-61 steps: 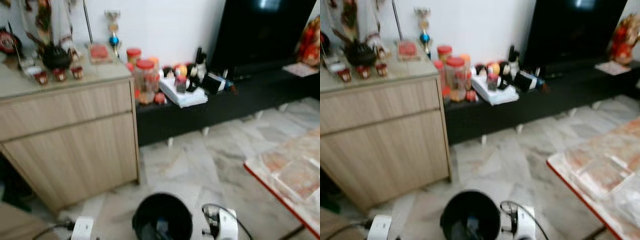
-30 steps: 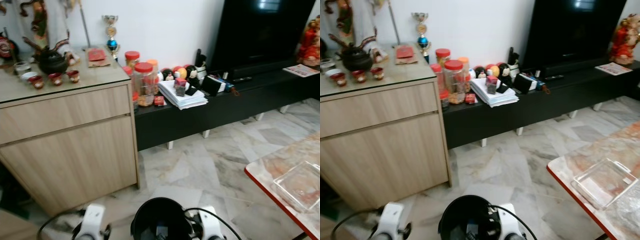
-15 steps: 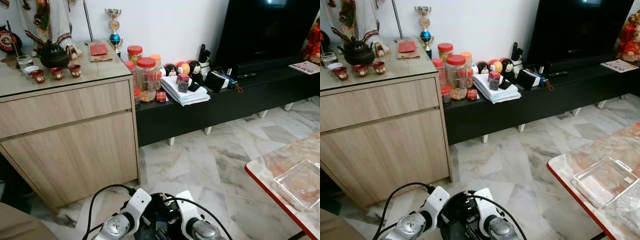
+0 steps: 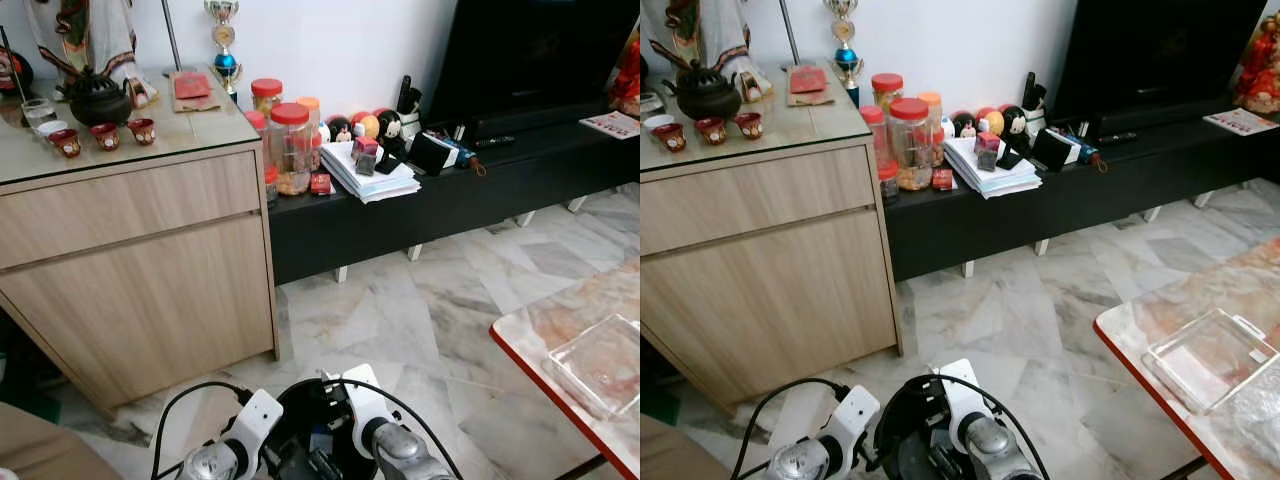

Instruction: Picking trash to rubbish bin

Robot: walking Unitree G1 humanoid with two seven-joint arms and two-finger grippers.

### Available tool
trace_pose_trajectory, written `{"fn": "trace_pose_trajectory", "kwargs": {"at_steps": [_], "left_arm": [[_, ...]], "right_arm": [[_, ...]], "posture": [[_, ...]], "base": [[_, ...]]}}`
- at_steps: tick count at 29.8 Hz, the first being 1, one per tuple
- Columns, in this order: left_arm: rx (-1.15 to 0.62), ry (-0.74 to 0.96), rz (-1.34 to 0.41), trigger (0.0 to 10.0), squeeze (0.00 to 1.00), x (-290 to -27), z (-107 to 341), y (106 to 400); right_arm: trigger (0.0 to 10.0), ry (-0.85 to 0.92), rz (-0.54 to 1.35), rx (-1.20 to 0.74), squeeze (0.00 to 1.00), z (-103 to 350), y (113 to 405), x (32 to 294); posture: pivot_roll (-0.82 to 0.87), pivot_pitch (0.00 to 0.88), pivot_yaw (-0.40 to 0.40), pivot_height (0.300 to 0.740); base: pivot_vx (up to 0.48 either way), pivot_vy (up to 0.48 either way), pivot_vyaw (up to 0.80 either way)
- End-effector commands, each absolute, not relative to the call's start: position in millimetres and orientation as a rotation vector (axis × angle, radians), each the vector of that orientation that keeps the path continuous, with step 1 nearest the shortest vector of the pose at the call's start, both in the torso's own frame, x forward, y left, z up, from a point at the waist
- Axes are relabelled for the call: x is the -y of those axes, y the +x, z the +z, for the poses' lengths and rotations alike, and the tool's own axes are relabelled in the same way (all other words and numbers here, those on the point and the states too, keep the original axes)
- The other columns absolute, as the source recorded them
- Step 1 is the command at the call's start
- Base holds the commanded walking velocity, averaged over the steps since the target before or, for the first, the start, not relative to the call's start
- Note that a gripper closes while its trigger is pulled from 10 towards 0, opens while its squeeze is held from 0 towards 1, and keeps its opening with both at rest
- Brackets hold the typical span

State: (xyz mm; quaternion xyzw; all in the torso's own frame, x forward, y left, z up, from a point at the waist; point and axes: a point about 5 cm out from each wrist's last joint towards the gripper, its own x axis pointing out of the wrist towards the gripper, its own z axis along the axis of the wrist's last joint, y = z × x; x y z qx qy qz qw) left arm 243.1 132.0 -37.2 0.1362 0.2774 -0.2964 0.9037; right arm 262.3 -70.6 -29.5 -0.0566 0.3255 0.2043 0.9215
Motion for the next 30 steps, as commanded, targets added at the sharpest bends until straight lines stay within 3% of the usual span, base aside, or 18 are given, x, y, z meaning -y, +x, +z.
{"fn": "trace_pose_trajectory", "kwargs": {"at_steps": [1,10,11,12,30], "left_arm": [[-0.567,0.277,-0.621,10.0,0.0,-132.6,-36.5,242.6],[-0.572,0.268,-0.618,10.0,0.0,-134.5,-38.4,238.4],[-0.573,0.269,-0.618,10.0,0.0,-134.5,-38.6,238.1],[-0.574,0.27,-0.62,10.0,0.0,-134.5,-38.9,237.6],[-0.579,0.273,-0.63,10.0,0.0,-133.3,-39.8,235.6]], "right_arm": [[10.0,-0.128,0.431,-0.666,0.0,-26.5,265.2,65.4],[10.0,-0.132,0.431,-0.666,0.0,-25.8,265.9,64.1],[10.0,-0.128,0.432,-0.667,0.39,-25.9,265.8,64.0],[10.0,-0.125,0.433,-0.668,1.0,-26.2,265.4,64.1],[10.0,-0.096,0.417,-0.667,1.0,-26.6,265.5,67.9]], "posture": [[0.23,0.071,-0.059,0.74],[0.24,0.076,-0.064,0.74],[0.24,0.076,-0.064,0.74],[0.23,0.08,-0.064,0.74],[0.24,0.084,-0.068,0.74]], "base": [[0.0,0.0,0.0],[0.0,0.0,0.0],[0.0,0.0,0.0],[0.0,0.0,0.0],[0.0,0.0,0.0]]}}
